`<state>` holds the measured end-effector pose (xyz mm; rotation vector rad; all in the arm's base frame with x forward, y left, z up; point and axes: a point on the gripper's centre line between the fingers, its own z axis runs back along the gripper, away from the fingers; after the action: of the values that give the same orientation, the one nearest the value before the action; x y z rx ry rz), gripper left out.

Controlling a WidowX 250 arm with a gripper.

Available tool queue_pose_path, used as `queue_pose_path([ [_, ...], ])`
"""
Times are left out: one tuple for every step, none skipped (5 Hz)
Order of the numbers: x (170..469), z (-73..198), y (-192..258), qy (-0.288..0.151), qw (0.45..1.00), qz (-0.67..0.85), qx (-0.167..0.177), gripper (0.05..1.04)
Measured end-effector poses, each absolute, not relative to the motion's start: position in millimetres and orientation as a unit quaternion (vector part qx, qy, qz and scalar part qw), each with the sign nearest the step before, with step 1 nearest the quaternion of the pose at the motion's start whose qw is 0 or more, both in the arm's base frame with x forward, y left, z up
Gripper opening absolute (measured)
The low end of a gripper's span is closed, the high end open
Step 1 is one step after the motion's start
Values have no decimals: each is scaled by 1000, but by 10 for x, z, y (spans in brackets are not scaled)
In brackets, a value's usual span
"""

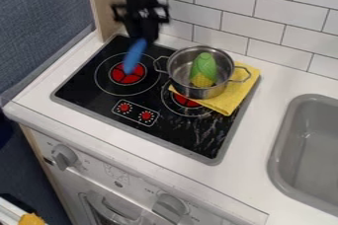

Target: Move the blue fork to the bottom left burner

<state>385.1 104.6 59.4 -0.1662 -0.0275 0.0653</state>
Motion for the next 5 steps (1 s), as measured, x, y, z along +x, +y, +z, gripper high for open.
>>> queue_pose_path([
  [3685,703,1291,-23,997,21,-75,326],
  [3443,625,1387,-33,998,-5,-61,326],
  [3310,461,1440,-48,997,-3,-67,326],
  [3204,270,1490,-59,997,4,-54,326],
  [3207,225,1545,-69,997,4,-30,326],
])
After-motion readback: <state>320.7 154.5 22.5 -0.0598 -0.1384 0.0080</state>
